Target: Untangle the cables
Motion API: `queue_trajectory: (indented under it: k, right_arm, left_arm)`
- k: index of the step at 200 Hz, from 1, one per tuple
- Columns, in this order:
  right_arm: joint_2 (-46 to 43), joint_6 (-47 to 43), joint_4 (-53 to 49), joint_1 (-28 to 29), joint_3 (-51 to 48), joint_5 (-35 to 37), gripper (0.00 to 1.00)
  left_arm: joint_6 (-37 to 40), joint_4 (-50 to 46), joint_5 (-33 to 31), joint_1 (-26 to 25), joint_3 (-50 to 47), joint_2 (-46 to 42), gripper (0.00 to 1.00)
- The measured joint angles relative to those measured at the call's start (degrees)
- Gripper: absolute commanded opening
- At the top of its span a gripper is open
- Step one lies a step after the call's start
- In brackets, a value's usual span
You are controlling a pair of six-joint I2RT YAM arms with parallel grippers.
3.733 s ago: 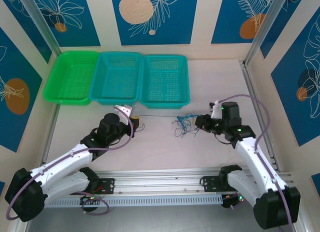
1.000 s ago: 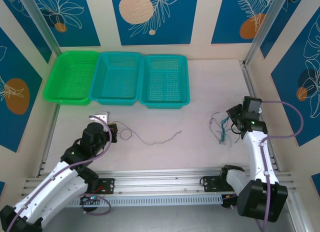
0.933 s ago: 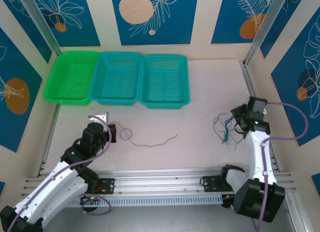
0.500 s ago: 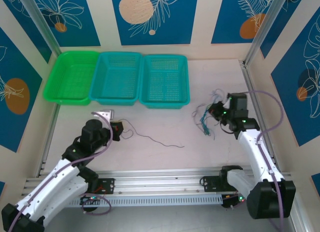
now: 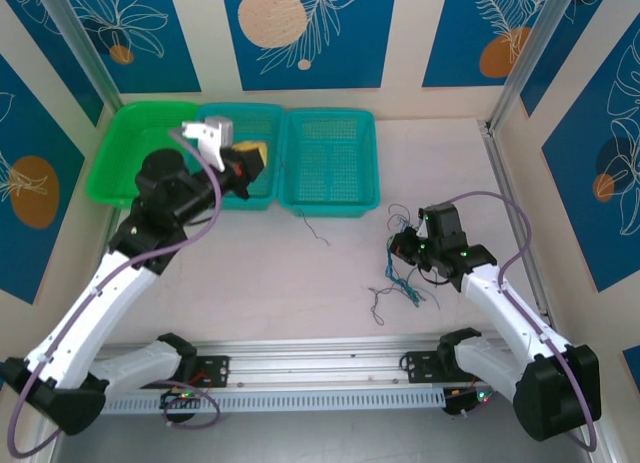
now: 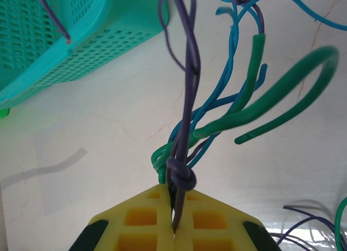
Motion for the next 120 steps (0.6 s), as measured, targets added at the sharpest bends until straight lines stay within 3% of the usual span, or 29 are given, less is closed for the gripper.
queue_trajectory:
  k: [35, 86, 120]
  right_arm:
    - [-2.0, 0.0, -1.0, 0.7, 0.1, 0.2, 0.0]
    - [-1.8, 0.4, -1.8, 1.0, 1.4, 0.1, 0.0]
    - [-1.3, 0.1, -2.8, 1.3, 3.8, 0.1, 0.0]
  left_arm:
    - [6.6, -7.1, -10.6, 2.8, 18.5, 10.0, 0.0]
    - [6.9, -17.5, -15.5, 21.1, 46.2, 27.4, 0.0]
    - [4.0, -25.0, -15.3, 29.7, 62.2, 38.9, 0.0]
